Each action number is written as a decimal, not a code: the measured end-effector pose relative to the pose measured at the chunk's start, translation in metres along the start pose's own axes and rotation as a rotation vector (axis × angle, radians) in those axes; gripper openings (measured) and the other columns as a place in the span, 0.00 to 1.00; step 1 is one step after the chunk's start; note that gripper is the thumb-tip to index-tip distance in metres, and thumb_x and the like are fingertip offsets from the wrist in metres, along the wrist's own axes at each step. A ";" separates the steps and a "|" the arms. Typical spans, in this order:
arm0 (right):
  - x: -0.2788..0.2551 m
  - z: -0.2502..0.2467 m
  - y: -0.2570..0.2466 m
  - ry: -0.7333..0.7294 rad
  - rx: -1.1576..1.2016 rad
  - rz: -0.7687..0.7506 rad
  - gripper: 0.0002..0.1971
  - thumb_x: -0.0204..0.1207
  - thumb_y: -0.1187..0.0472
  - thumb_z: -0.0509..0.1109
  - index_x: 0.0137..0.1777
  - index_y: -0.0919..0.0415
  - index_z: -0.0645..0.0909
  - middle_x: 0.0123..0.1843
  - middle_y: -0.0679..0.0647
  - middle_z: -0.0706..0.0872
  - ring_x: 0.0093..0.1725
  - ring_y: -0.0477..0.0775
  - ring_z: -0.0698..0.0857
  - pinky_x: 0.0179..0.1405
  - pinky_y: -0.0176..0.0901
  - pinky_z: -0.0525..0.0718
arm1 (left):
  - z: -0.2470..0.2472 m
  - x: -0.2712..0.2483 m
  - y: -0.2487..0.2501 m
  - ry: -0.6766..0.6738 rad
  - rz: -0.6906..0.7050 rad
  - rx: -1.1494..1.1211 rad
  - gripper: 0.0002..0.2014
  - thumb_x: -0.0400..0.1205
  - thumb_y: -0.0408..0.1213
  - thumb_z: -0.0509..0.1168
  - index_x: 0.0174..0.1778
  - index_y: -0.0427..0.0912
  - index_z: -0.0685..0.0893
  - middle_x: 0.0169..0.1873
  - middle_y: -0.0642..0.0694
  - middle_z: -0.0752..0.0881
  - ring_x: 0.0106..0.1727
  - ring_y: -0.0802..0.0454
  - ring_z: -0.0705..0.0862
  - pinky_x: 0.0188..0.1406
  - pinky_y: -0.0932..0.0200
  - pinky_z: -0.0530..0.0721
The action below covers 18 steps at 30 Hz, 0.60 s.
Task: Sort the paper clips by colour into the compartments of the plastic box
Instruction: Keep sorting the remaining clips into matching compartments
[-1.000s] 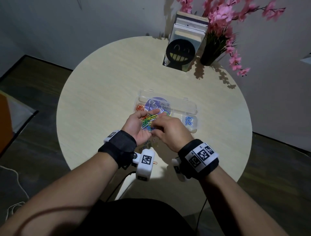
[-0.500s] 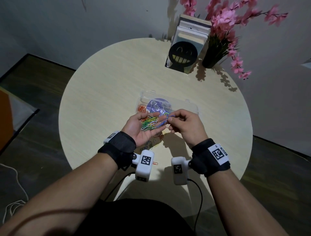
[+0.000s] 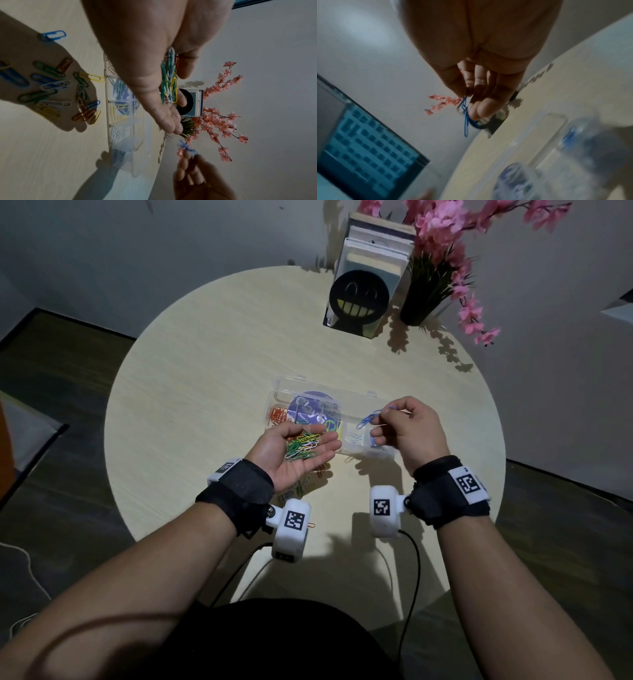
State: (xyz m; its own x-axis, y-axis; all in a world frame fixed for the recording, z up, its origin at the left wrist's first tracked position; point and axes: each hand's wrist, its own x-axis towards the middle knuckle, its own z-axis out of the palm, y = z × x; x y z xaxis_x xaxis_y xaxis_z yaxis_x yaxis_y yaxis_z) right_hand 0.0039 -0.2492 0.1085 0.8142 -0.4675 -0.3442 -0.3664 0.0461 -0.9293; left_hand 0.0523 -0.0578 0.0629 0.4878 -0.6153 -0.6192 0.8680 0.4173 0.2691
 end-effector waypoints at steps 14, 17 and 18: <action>0.047 -0.037 0.038 0.161 -0.652 0.126 0.05 0.71 0.63 0.70 0.37 0.52 0.83 0.43 0.59 0.90 0.37 0.62 0.90 0.43 0.57 0.90 | 0.000 0.006 0.000 0.021 0.009 -0.004 0.18 0.84 0.36 0.50 0.52 0.28 0.81 0.50 0.28 0.87 0.48 0.32 0.89 0.51 0.40 0.85; 0.036 -0.035 0.030 0.159 -0.632 0.051 0.06 0.70 0.64 0.69 0.34 0.53 0.82 0.38 0.56 0.89 0.37 0.60 0.90 0.41 0.53 0.89 | 0.002 0.005 0.000 0.019 0.006 0.013 0.18 0.84 0.36 0.49 0.53 0.28 0.81 0.52 0.28 0.87 0.49 0.32 0.89 0.52 0.39 0.84; 0.031 -0.032 0.026 0.139 -0.617 0.020 0.07 0.70 0.64 0.69 0.34 0.53 0.82 0.37 0.55 0.88 0.37 0.60 0.90 0.41 0.52 0.88 | 0.003 0.005 -0.001 0.016 0.004 0.022 0.18 0.84 0.36 0.49 0.54 0.28 0.81 0.54 0.29 0.86 0.50 0.32 0.88 0.53 0.39 0.84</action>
State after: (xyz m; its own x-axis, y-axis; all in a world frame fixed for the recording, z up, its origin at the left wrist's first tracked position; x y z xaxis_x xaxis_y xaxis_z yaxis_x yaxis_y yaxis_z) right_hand 0.0054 -0.2903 0.0783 0.7537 -0.5842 -0.3011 -0.6067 -0.4423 -0.6606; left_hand 0.0544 -0.0627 0.0619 0.4896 -0.6030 -0.6298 0.8681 0.4048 0.2873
